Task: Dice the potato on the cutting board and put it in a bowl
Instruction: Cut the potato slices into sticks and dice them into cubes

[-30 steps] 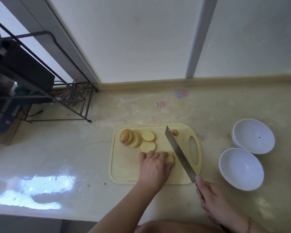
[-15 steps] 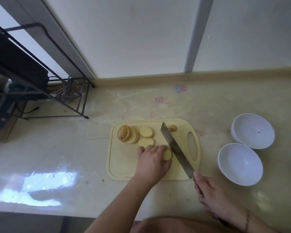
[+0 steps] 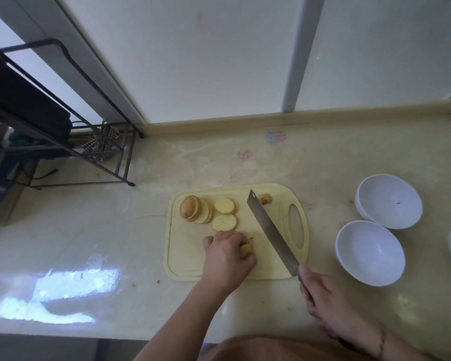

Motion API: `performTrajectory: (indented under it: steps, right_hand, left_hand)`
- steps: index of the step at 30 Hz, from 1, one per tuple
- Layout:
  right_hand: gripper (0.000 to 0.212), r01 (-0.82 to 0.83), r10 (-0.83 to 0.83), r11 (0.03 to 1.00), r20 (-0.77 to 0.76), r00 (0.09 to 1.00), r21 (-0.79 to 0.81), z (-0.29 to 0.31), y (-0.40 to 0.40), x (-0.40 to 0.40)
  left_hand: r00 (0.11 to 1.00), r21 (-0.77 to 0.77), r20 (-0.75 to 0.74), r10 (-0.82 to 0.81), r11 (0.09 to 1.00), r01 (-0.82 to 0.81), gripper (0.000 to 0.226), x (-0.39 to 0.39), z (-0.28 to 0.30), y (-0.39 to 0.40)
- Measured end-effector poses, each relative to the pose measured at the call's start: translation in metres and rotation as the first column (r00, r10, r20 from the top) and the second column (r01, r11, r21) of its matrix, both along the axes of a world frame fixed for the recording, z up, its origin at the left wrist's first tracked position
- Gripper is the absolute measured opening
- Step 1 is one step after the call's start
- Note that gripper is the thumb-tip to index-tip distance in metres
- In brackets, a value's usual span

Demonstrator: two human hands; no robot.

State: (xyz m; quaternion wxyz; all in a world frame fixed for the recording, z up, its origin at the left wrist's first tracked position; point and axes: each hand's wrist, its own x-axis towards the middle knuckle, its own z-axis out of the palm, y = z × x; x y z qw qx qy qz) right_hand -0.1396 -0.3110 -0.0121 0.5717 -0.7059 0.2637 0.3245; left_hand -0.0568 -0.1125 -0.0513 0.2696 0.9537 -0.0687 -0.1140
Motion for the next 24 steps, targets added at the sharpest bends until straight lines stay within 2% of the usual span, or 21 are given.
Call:
performTrajectory:
  steps: [2,5,7,11,14,16,21,24]
  right_hand:
    - [0.054,-0.006,0.006,1.0,-0.001,1.0,0.006,0.0,0.0,0.0]
    - [0.053,-0.008,0.008,1.0,0.001,1.0,0.015,0.001,0.0,0.0]
    - [0.052,0.003,-0.003,1.0,0.002,1.0,0.022,0.001,0.001,0.001]
    - [0.052,-0.004,0.004,1.0,0.001,1.0,0.011,0.0,0.001,0.0]
    - [0.052,-0.003,0.003,1.0,-0.001,1.0,0.002,0.0,0.001,0.0]
    - [0.051,0.001,-0.001,1.0,-0.002,1.0,-0.001,0.0,0.001,-0.001]
    - [0.052,0.008,-0.008,1.0,0.003,1.0,0.012,-0.003,0.001,-0.002]
    - [0.053,0.008,-0.009,1.0,0.016,1.0,0.013,-0.004,0.0,-0.003]
  left_hand:
    - [0.999,0.003,-0.049,0.012,1.0,-0.012,0.017,0.004,0.005,0.003]
    - [0.981,-0.067,-0.192,-0.02,0.998,0.007,0.036,0.01,0.012,0.008]
    - [0.976,-0.056,-0.203,-0.078,0.996,0.068,0.043,0.013,0.012,0.011]
    - [0.975,0.224,-0.006,-0.222,0.95,0.218,0.034,0.011,0.008,0.008]
    - [0.918,0.303,0.265,-0.295,0.929,0.211,0.011,0.007,-0.007,0.001]
    - [0.881,0.297,0.376,-0.288,0.938,0.18,0.003,0.009,-0.016,-0.001]
    - [0.861,0.311,0.405,-0.309,0.932,0.188,0.012,0.015,-0.022,0.001]
    - [0.853,0.304,0.401,-0.332,0.927,0.218,0.008,0.015,-0.022,0.001]
